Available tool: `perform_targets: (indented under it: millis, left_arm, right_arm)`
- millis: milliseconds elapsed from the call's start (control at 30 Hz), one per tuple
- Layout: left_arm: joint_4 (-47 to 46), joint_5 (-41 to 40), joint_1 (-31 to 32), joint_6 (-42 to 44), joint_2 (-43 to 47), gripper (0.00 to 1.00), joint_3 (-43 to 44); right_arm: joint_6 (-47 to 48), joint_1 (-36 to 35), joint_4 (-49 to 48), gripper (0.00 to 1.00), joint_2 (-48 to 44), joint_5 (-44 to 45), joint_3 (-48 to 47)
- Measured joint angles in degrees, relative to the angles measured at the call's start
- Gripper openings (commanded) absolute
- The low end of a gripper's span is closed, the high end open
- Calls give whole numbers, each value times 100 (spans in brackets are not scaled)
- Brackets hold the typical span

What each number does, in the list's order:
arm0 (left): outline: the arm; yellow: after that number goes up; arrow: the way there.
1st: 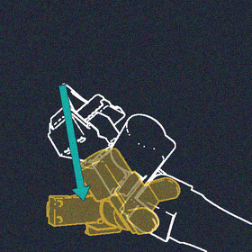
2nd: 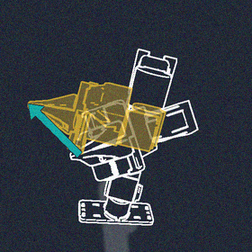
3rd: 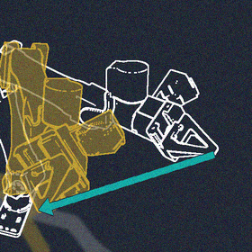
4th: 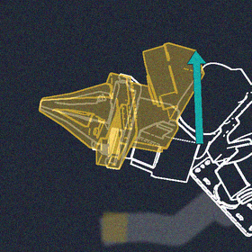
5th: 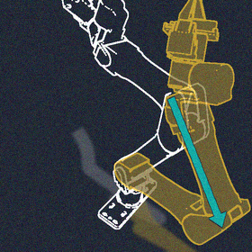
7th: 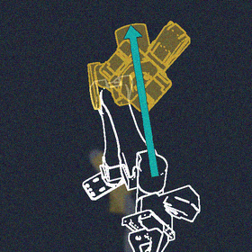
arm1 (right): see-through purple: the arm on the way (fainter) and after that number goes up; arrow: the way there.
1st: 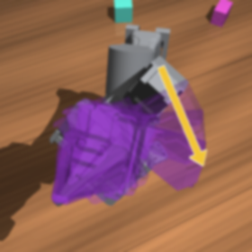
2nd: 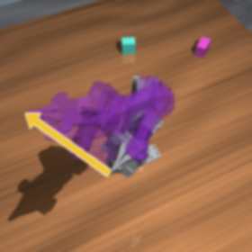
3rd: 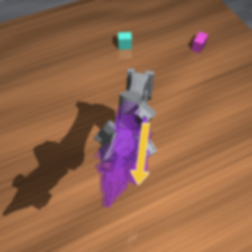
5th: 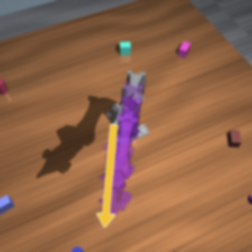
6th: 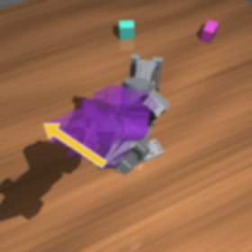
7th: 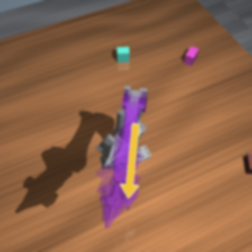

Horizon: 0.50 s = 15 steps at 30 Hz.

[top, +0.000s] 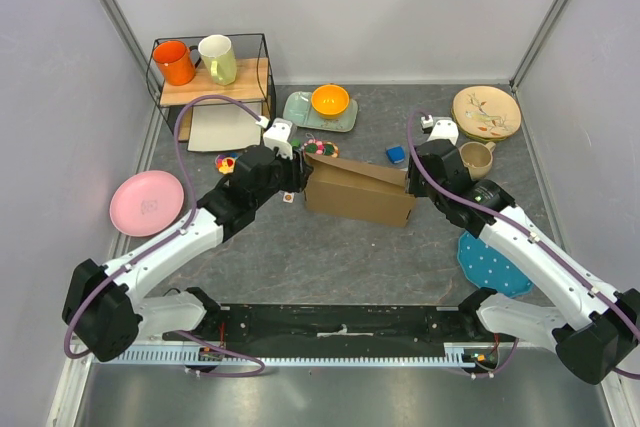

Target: Fold the paper box

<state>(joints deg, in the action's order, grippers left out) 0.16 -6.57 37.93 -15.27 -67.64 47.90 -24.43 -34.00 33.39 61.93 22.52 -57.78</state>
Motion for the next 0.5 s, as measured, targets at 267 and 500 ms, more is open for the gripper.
perform_targets:
  millis: [267,500]
  left_arm:
    - [61,-96,-9,37,17,92,0]
    - [-35,-146,-9,48,-42,68,-44]
  right_arm:
    - [-7,0,-4,39,2,-28,0]
    - [-22,0,-4,39,2,-42,0]
